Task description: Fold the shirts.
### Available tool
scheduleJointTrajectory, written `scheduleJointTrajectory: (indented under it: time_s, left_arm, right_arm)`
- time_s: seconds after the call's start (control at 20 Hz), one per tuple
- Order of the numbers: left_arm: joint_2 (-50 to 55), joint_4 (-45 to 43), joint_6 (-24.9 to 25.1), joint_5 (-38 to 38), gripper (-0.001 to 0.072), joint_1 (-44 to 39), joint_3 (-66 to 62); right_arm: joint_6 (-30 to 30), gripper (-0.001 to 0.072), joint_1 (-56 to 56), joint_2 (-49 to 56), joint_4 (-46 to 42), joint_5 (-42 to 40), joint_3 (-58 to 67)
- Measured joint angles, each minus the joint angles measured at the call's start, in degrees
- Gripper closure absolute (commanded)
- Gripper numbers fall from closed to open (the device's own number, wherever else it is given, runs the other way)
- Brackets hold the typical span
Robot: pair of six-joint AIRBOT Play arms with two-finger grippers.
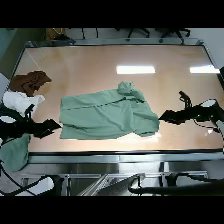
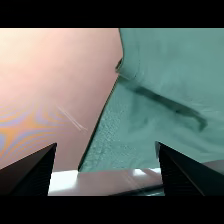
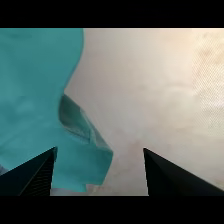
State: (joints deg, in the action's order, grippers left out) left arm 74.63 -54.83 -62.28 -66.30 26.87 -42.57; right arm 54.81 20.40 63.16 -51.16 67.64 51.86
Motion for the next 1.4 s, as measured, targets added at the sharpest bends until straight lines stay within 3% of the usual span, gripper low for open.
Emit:
scheduleJointTrajectory:
  time_s: [0.25, 0.3, 0.35, 0.4, 0.45, 0.5, 0.55, 0.8, 0.95, 1.2, 1.4]
  left_arm:
    - [4.5, 7.6, 4.3, -1.0, 0.0115, -1.2, 2.6]
    - [5.5, 8.2, 4.6, -1.6, 0.0117, -1.9, 2.8]
    - [6.4, 8.4, 4.9, -2.0, 0.0118, -2.8, 2.9]
    - [7.2, 8.5, 5.1, -2.1, 0.0213, -3.5, 2.9]
    - [8.0, 8.3, 5.3, -2.1, 0.045, -4.4, 3.0]
    - [8.9, 7.5, 5.4, -2.1, 0.0603, -5.2, 3.1]
    - [9.4, 7.1, 5.4, -2.0, 0.0699, -5.9, 3.2]
    - [9.2, 5.0, 5.8, -3.2, 0.07, -7.2, 0.7]
    - [2.5, 11.6, 5.3, -8.8, 0.07, -7.4, -7.9]
    - [-12.6, 26.1, 1.0, -10.4, 0.0699, -7.4, -35.4]
    - [-20.1, 30.3, -4.2, -3.9, 0.0699, -7.4, -58.0]
  right_arm:
    - [-3.5, 0.0111, 0.1, 4.3, 4.9, 0.5, -1.6]
    - [-4.1, 0.0137, 0.1, 5.0, 6.1, 0.5, -1.7]
    - [-5.0, 0.0272, 0.1, 5.7, 7.3, 0.2, -1.8]
    - [-5.4, 0.0421, 0.1, 6.4, 8.1, -0.4, -1.9]
    - [-6.1, 0.0492, 0.1, 7.0, 8.8, -0.8, -2.0]
    - [-6.8, 0.0494, 0.1, 7.5, 9.5, -1.0, -2.1]
    - [-7.6, 0.0692, 0.1, 7.8, 10.6, -1.0, -2.1]
    - [-10.9, 0.0695, 0.3, 7.5, 21.5, 4.3, -1.2]
    - [-11.9, 0.0695, 1.7, 3.5, 34.3, 12.5, 4.1]
    - [-12.7, 0.0695, 7.5, -7.3, 56.5, 15.7, 24.3]
    - [-12.9, 0.0695, 14.4, -14.4, 60.9, 9.0, 43.8]
